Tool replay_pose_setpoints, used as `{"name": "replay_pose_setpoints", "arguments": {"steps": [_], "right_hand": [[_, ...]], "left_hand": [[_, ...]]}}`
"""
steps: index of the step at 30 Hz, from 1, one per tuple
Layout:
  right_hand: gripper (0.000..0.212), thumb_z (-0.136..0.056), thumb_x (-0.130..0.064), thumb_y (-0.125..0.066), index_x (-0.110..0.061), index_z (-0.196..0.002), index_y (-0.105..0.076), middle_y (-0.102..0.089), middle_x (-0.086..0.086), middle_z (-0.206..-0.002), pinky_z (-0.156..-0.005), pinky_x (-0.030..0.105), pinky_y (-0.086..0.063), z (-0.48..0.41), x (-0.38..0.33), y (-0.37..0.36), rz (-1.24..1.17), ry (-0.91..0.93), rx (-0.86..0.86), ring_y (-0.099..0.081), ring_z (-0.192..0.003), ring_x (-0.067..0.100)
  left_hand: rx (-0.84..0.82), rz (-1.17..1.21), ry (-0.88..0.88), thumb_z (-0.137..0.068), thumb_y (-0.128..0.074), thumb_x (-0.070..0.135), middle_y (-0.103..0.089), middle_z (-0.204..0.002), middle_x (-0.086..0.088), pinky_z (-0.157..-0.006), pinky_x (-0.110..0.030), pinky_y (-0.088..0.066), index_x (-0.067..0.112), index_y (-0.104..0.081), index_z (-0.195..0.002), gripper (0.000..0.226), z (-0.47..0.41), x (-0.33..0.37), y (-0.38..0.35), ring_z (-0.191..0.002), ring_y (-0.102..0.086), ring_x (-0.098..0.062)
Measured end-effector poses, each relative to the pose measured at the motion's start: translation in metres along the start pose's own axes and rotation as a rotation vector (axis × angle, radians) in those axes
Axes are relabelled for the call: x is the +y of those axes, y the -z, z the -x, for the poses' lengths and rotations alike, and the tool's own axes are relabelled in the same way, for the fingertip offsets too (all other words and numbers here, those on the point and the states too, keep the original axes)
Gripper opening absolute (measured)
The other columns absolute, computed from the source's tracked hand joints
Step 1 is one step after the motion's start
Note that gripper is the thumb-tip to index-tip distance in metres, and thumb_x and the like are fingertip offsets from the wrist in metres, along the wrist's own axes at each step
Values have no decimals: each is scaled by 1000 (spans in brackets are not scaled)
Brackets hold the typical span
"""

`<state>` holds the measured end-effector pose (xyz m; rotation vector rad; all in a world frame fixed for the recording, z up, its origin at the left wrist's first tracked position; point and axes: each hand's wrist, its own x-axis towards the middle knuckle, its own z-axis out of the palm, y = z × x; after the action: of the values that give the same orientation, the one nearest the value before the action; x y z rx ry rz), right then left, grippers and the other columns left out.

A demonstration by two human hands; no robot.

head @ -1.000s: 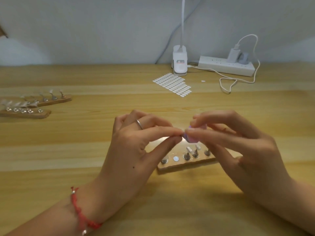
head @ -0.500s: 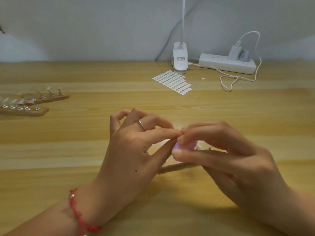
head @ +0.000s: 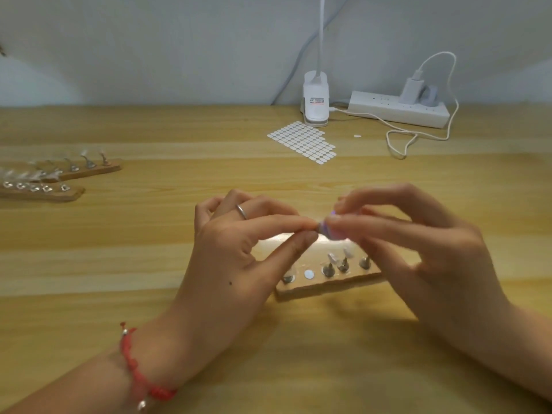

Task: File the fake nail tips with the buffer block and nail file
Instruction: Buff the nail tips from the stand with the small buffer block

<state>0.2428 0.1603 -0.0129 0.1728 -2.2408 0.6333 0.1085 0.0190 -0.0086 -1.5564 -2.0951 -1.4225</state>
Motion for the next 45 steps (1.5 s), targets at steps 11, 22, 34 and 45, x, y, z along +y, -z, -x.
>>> {"name": "replay_pose_setpoints", "arguments": {"steps": [11, 22, 34, 45], "right_hand": [[26, -93, 7, -59, -9, -112, -67, -63, 10, -107, -91, 24, -50, 0, 1, 0, -51, -7, -18, -64, -102, 13], [34, -85, 9, -61, -11, -112, -67, -63, 9, -108, -92, 22, -52, -1, 0, 1, -39, -3, -26, -64, -104, 17], [26, -89, 8, -61, -6, -108, -72, -63, 10, -106, -91, 29, -52, -2, 2, -5, -21, 7, -21, -65, -100, 16], [36, -92, 0, -63, -17, -124, -60, -62, 4, -115, -96, 34, -51, -4, 3, 9, 47, 94, 54, -63, -111, 19]], "left_hand": [[-7, 9, 4, -82, -59, 46, -64, -90, 25, -92, -39, -30, 45, -65, -91, 11, 0, -1, -2, -95, -54, -1], [-19, -23, -19, -81, -61, 43, -65, -87, 23, -89, -39, -29, 44, -64, -89, 9, 0, 0, -1, -91, -55, -7], [-6, -15, -9, -81, -60, 44, -64, -89, 26, -89, -38, -31, 45, -64, -90, 10, 1, -2, -3, -93, -54, -1], [-50, 195, 47, -87, -58, 39, -68, -90, 20, -87, -45, -43, 35, -73, -92, 16, 1, -3, -1, -95, -58, -11]]}}
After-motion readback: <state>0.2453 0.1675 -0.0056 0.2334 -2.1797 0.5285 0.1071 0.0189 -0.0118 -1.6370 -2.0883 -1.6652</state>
